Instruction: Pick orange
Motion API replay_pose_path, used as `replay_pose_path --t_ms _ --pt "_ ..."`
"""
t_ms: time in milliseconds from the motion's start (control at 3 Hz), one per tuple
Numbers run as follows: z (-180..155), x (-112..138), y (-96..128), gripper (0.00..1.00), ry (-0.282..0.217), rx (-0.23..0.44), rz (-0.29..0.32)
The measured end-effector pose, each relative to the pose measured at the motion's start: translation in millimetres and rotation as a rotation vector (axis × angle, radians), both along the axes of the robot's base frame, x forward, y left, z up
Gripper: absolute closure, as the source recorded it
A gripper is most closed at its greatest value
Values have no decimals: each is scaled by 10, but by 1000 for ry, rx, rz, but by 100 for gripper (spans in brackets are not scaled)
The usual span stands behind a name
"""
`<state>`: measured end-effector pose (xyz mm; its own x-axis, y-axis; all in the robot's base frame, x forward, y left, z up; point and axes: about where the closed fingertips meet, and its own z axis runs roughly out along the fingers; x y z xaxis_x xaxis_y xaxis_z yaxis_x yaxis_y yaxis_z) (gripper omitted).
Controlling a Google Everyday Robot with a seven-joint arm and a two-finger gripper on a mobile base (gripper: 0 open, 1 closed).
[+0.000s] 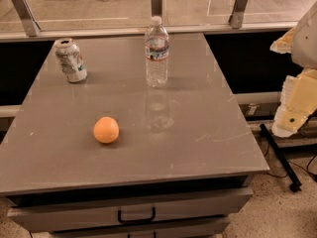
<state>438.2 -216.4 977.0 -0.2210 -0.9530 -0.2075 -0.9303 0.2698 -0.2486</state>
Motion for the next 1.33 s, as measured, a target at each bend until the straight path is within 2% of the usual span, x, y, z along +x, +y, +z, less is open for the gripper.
replay_pose_path --t_ms 333,667,1000,1333 --pt "7 3 33 0 -2 -2 6" --pt "-183 64 537 0 23 -55 85" --pt "-544 79 1578 0 66 -92 272" --pt "-843 -119 2602 0 117 -89 487"
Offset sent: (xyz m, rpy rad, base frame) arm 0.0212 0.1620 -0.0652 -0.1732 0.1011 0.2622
